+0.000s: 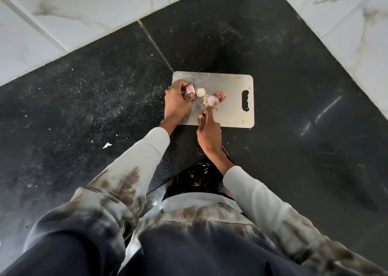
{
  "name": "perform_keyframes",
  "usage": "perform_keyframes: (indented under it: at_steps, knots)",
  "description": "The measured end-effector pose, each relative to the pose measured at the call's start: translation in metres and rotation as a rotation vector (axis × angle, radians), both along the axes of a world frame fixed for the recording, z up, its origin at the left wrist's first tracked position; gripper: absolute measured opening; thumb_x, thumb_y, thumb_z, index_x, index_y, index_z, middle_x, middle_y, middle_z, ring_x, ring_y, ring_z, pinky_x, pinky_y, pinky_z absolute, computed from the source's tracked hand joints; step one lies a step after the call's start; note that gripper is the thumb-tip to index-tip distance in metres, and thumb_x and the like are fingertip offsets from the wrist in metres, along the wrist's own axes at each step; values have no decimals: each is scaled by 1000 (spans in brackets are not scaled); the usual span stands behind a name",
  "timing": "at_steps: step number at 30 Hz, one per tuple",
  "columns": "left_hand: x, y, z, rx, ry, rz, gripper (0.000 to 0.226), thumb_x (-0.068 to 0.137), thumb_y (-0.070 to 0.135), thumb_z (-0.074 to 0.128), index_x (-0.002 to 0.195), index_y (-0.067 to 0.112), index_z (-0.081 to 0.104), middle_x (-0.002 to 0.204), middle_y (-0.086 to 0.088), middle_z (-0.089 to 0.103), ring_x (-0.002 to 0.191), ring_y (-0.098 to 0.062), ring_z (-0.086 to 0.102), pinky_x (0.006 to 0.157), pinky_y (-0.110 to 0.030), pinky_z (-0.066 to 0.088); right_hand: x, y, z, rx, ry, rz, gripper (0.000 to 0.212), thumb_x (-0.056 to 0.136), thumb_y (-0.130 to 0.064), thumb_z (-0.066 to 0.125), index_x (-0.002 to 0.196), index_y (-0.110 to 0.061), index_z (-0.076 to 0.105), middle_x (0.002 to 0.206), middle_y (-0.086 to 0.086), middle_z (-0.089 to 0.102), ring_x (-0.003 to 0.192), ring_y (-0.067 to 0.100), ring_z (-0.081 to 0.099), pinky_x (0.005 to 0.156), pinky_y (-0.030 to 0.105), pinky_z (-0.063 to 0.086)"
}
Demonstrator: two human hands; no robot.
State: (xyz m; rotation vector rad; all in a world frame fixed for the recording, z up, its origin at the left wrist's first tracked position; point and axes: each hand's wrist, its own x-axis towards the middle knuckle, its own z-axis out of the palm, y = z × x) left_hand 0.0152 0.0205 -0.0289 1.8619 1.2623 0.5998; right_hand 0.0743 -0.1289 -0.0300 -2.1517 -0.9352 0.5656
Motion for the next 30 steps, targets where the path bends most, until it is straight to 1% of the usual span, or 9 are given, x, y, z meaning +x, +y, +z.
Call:
perform_keyframes:
  at_steps: [3, 6, 10, 14, 17, 19, 22, 27, 30]
  knots:
    - [0, 2, 6, 0, 14, -31, 34, 85, 12, 81, 116, 16, 70, 113, 5, 72, 103, -12, 70, 95, -36, 62, 1, 2, 4, -2, 49, -24, 26, 111, -28, 44, 136, -31, 42, 85, 4, 72, 80, 37, 70, 69, 49, 56]
    - [-1, 0, 12, 29, 56, -79, 38, 87, 13, 82, 122, 11, 67, 119, -1, 70, 106, -16, 69, 96, -32, 60, 9, 4, 10, 67, 71, -73, 22, 111, -26, 42, 132, -29, 44, 66, -1, 62, 58, 26, 63, 54, 42, 50]
    - [-4, -3, 20, 126, 151, -165, 40, 91, 10, 77, 128, 8, 63, 131, -7, 63, 113, -25, 67, 98, -33, 55, 25, 4, 20, 97, 93, -180, 39, 110, -21, 42, 149, -24, 41, 62, -7, 57, 49, 14, 53, 46, 32, 43]
    - [-5, 2, 29, 186, 284, -229, 43, 93, 6, 73, 134, 7, 61, 141, -8, 50, 111, -35, 68, 99, -45, 59, 36, -5, 23, 110, 129, -241, 22, 111, -24, 42, 131, -19, 49, 61, -5, 54, 48, 12, 50, 48, 29, 40]
    - [0, 3, 31, 178, 365, -294, 51, 92, 8, 75, 140, 11, 59, 147, -9, 47, 122, -35, 64, 108, -46, 55, 39, -13, 26, 118, 132, -238, 16, 110, -23, 43, 123, -17, 51, 60, -3, 53, 46, 8, 48, 43, 17, 37]
    - [3, 2, 27, 230, 428, -353, 53, 92, 9, 75, 141, 16, 58, 149, -8, 47, 134, -34, 55, 118, -52, 44, 41, -17, 29, 113, 133, -232, 16, 110, -21, 44, 124, -16, 51, 63, -1, 55, 50, 10, 52, 41, 14, 39]
    - [4, 1, 21, 269, 469, -373, 56, 91, 11, 76, 143, 22, 57, 150, -7, 47, 141, -31, 46, 124, -57, 31, 45, -19, 31, 119, 140, -245, 15, 110, -21, 44, 123, -15, 51, 69, -1, 59, 55, 10, 55, 43, 12, 39]
    - [5, 1, 19, 272, 460, -366, 57, 92, 17, 74, 145, 23, 56, 152, -6, 44, 146, -31, 39, 126, -60, 25, 56, -22, 32, 104, 171, -282, 16, 111, -30, 43, 124, -21, 48, 89, -5, 65, 76, 11, 67, 54, 15, 44]
    - [16, -3, 21, 298, 450, -398, 51, 94, 24, 73, 142, 25, 58, 151, -4, 44, 146, -29, 38, 127, -59, 22, 62, -23, 37, 104, 199, -309, 20, 112, -30, 42, 127, -19, 48, 103, -3, 66, 86, 11, 66, 50, 7, 42]
